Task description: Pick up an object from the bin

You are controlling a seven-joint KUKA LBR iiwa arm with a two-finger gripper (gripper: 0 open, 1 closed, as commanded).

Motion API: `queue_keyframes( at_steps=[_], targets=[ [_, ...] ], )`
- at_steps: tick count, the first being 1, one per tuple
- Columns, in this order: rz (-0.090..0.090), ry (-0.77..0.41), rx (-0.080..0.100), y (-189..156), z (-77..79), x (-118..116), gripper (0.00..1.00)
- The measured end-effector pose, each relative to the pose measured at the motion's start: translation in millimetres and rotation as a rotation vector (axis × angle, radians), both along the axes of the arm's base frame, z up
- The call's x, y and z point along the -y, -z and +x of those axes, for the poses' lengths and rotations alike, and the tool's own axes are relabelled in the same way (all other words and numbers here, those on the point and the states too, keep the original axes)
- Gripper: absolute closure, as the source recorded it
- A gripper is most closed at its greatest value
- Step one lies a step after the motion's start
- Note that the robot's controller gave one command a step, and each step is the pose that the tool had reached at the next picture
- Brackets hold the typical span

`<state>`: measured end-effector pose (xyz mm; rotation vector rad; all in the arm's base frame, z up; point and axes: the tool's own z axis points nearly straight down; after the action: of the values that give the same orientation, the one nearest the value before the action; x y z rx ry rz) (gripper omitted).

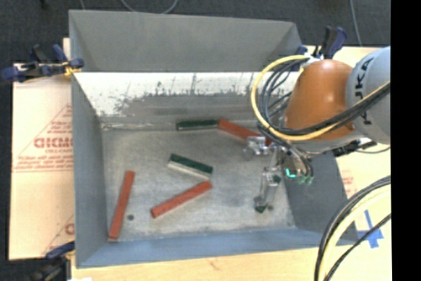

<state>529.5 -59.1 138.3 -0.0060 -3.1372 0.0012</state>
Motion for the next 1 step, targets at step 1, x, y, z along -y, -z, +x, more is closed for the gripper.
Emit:
queue_keyframes(
  at_steps=[1],
  targets=[
    [-0.001, -0.45, 0.007, 68.1, -8.8, 46.0, 0.0]
  ],
)
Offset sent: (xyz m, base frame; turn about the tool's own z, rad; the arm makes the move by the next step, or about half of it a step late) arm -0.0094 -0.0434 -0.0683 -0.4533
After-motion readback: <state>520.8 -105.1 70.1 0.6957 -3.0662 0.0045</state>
